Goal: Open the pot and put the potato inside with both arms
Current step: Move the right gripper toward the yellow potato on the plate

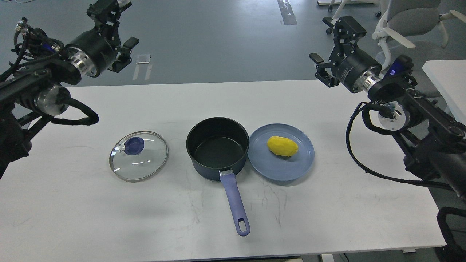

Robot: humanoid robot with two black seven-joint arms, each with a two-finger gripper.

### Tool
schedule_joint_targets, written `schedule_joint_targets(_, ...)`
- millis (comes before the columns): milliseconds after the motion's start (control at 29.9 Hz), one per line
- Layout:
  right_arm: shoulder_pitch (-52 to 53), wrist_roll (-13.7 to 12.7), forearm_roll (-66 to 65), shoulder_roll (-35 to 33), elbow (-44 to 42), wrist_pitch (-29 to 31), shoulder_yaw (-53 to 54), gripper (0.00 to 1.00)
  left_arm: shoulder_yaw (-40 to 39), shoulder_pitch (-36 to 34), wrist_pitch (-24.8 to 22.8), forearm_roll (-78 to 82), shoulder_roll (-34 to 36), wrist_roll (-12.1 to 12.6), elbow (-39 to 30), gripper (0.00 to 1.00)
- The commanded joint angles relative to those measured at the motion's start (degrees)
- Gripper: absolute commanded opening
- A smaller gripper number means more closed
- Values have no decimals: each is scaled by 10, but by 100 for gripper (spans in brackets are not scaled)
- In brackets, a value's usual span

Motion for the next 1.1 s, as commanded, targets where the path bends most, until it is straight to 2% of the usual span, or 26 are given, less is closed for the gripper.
schedule_joint_targets(0, 11, 39, -90, -31, 17, 0, -50, 100, -59, 26, -64, -48, -12, 35, -4, 98)
schedule_joint_targets(100, 20, 91, -221, -54, 29, 0, -106, 100, -97, 53, -99, -50, -28, 37, -7, 98)
schedule_joint_targets(234, 19, 126, -368, -67, 28, -6, -145, 100, -137, 94, -102, -50, -53, 34, -16, 98)
schedule_joint_targets(535, 9, 132, -547, -88, 29, -75, -259, 100, -142, 121, -106, -46, -56, 30, -24, 98)
schedule_joint_targets(735, 14, 162, -597, -85, 25, -81, -308, 100, -140, 133, -105, -43, -52, 22, -25, 98)
schedule_joint_targets(869, 16, 199, -701, -85, 9, -82, -314, 100, -138, 136, -103, -37, -49, 22, -31, 98)
schedule_joint_targets(1069, 16, 218, -733, -54, -42, -112, -349, 99, -142, 142, -102, -34, -48, 14, -38, 98)
